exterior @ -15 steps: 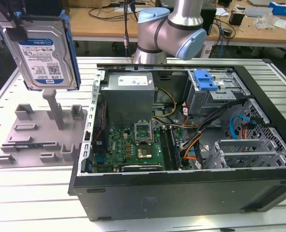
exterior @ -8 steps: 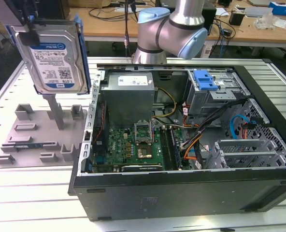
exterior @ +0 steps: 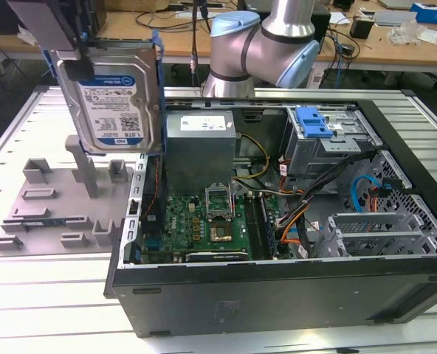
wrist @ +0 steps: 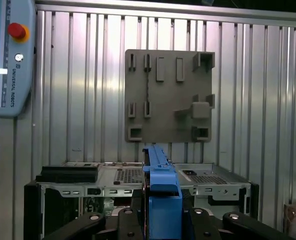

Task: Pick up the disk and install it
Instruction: 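Pick up the disk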

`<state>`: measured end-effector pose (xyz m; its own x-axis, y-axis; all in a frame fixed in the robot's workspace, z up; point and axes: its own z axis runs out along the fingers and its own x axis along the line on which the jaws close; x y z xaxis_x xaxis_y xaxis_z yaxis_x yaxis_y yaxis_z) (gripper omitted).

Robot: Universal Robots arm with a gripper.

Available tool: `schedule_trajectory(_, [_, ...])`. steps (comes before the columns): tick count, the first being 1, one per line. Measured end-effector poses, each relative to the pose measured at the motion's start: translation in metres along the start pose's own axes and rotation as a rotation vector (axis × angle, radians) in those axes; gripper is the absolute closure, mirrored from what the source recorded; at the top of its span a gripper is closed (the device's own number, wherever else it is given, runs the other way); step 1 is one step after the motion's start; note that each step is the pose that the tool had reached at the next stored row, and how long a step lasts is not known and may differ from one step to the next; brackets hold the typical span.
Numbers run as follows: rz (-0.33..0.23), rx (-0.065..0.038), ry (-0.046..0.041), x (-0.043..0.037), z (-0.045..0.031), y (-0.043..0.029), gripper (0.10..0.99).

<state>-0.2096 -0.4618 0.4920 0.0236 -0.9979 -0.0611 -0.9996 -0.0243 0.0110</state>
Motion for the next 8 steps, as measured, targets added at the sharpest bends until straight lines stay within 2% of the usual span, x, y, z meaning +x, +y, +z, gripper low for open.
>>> schedule_trajectory(5, [0.0, 0.0, -0.0008, 0.0091, -0.0007, -0.0187, 0.718])
schedule_trajectory(8, [0.0, 0.0, -0.0016, 0.0156, -0.0014, -0.0363, 0.718])
